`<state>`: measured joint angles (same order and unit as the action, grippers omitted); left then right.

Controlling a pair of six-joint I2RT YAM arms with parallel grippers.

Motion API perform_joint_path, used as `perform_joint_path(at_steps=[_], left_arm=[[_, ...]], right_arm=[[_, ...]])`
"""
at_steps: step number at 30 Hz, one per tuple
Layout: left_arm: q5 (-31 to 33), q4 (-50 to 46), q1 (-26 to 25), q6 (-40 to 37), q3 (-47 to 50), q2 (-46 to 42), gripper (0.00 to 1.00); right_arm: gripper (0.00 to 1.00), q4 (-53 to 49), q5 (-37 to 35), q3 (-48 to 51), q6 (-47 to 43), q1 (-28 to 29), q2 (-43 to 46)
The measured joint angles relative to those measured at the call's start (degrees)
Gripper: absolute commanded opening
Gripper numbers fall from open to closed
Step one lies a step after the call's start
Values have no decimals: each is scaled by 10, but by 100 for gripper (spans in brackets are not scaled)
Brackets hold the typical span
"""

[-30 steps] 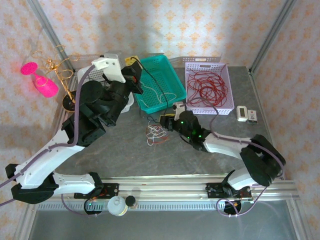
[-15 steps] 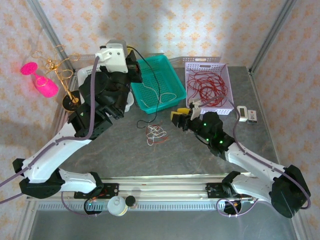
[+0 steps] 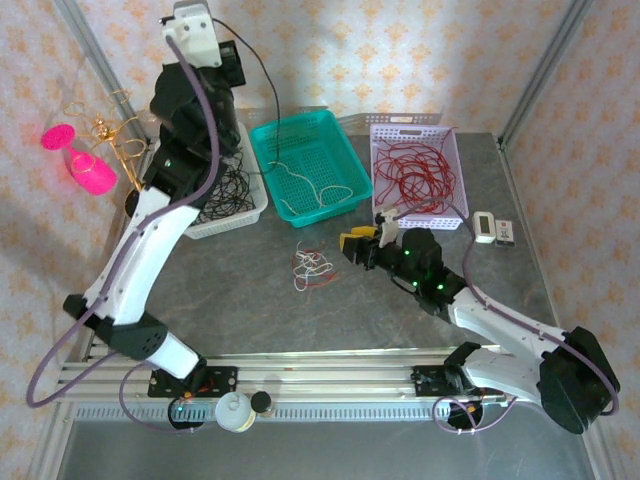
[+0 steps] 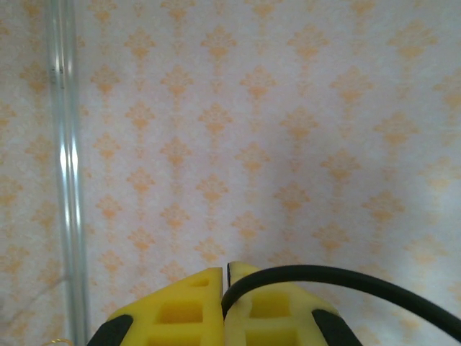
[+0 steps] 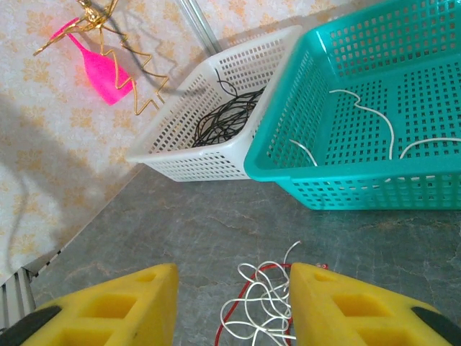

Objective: Untangle the cables

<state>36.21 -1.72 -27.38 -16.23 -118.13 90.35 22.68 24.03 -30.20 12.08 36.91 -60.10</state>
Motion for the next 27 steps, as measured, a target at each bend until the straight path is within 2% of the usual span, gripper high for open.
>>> perform_joint_path(at_steps=[5,12,19,27], left_arm=[[10,2,67,-34,-33,85,0],[21,-13,110,-33,-25,182,0],[39,-17,118,19,79,197,0],[61,-26,163,109,185,201,0]], right_arm=[[45,-3,0,7,3,0,21],[44,-21,-2,28,8,0,45],[44,-43,-9,31,10,0,54],[44,-55,-22,40,9,0,62]])
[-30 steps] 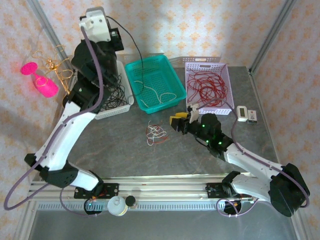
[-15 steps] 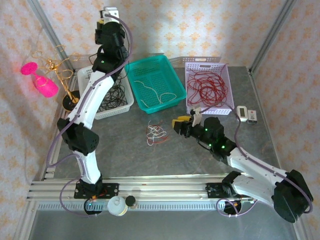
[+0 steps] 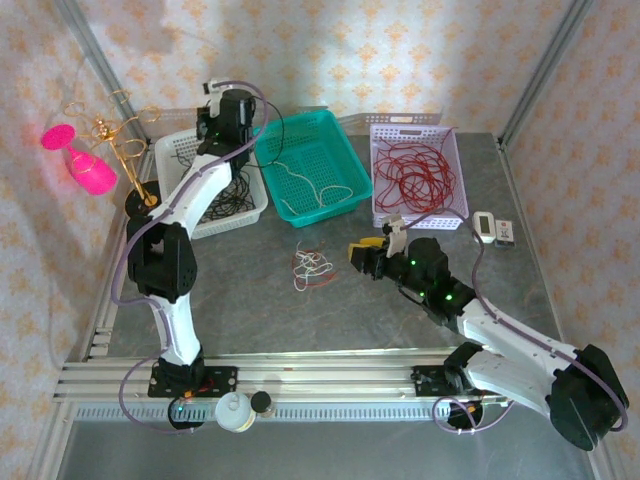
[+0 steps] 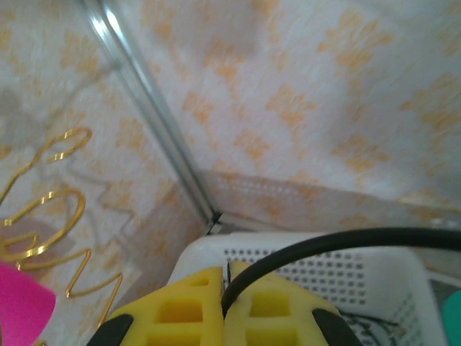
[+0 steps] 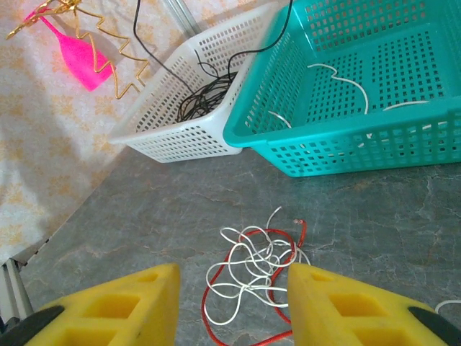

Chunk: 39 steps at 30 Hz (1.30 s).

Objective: Untangle the cables

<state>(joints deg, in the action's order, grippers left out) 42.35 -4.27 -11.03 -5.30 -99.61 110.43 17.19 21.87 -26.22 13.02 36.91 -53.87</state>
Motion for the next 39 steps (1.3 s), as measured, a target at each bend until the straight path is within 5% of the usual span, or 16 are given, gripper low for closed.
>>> perform_joint_path(at_steps=[14,39], left_arm=[[149,16,6,23,68,-96,0],[125,-66,35,119,95,35,1]], right_arm=[[44,4,-2,0,5,0,-37],[44,3,0,0,4,0,-53]])
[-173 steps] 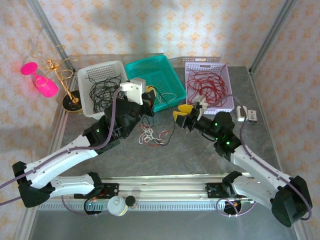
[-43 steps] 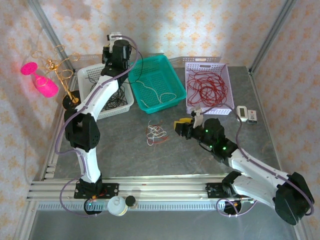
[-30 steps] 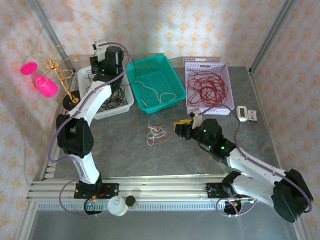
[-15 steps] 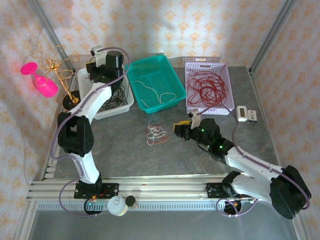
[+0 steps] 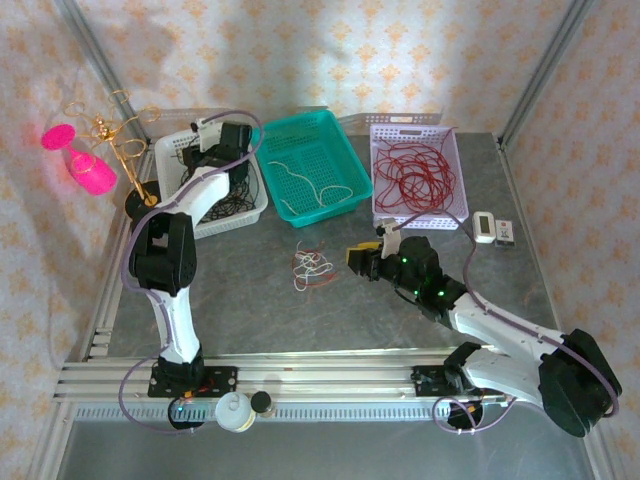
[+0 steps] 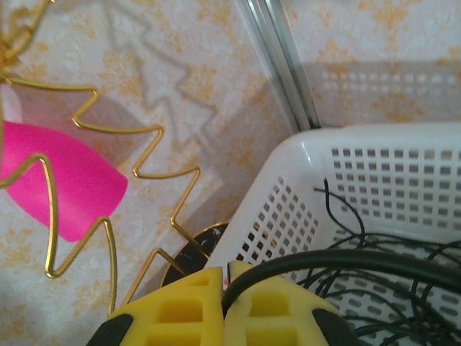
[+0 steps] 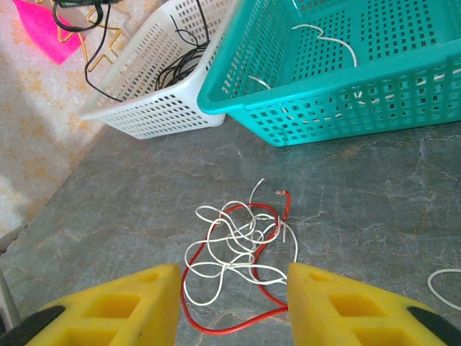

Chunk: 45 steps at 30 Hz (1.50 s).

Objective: Untangle the cables

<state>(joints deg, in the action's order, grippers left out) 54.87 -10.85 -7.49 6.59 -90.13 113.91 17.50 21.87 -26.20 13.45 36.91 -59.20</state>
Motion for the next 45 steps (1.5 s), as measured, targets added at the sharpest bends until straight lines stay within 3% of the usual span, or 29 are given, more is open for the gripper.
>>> perform_joint_path(at_steps=[1,4,5,13,17,25,31,36,45], left_arm=[[-4,-4,2,5,3,1,4],[-18,-13,10,17,4,2,40],[-24,-14,13,23,4,2,47],[-69,-25,20,45,2,2,73],[-98,-35,19,52,0,2,91],[-124,-39,9,55,-4,2,90],[-144,-51,-30,54,-2,-39,90],[-194,-58,-68,63,65,-181,88],[-332,-90,-68,116,295,-430,81]], right_arm=[[44,0,0,0,0,0,0],[44,0,0,0,0,0,-5],[44,0,0,0,0,0,-7],[45,-1,0,-1,0,0,-19],[46,-11,-3,-11,0,0,-21],[46,-23,-9,-30,0,0,-33],[48,-69,-30,-56,3,0,-38],[51,-124,-65,-100,7,0,-40],[53,-182,-99,-89,22,-2,-36]])
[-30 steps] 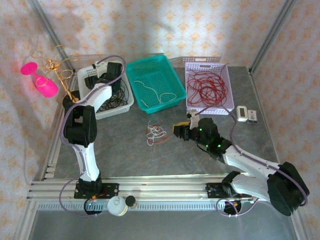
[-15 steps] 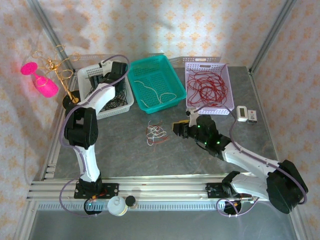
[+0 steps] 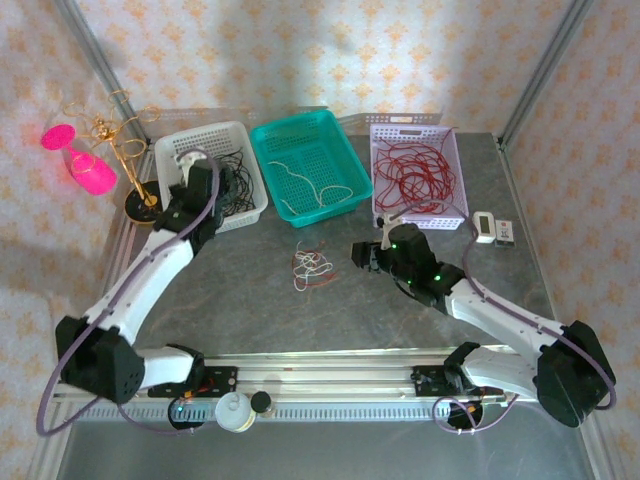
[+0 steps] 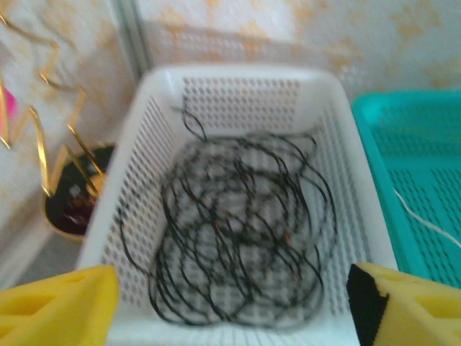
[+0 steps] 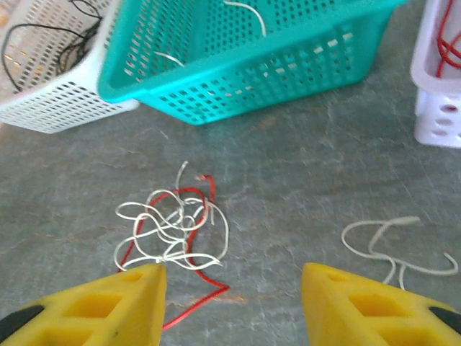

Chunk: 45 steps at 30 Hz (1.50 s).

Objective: Untangle the cables

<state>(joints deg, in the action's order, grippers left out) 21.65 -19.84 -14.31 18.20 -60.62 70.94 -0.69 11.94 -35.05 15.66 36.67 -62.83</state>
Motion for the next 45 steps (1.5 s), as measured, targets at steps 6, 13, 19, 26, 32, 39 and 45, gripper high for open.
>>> perform_joint_path(at_steps=[6,13,19,26,32,39,45], left_arm=[[-129,14,-46,41,137,-93,72],[-198,40,-100,75,201,-108,71],[-211,72,-154,79,201,-77,71],[-212,101,-161,86,202,-73,70],[-211,103,-165,90,204,-83,70],[-212,103,-170,88,207,-102,66],[-216,97,-211,80,186,-77,61]], right_arm=[[53,-47,-20,-3,7,-5,-10],[52,-101,-78,-14,36,-26,-67],[51,-80,-75,-14,84,-77,-114],[51,-35,-74,-17,114,-89,-168],[48,5,-65,-17,143,-94,-205],[34,19,-63,-14,147,-94,-232],[2,21,-56,-12,131,-94,-213]])
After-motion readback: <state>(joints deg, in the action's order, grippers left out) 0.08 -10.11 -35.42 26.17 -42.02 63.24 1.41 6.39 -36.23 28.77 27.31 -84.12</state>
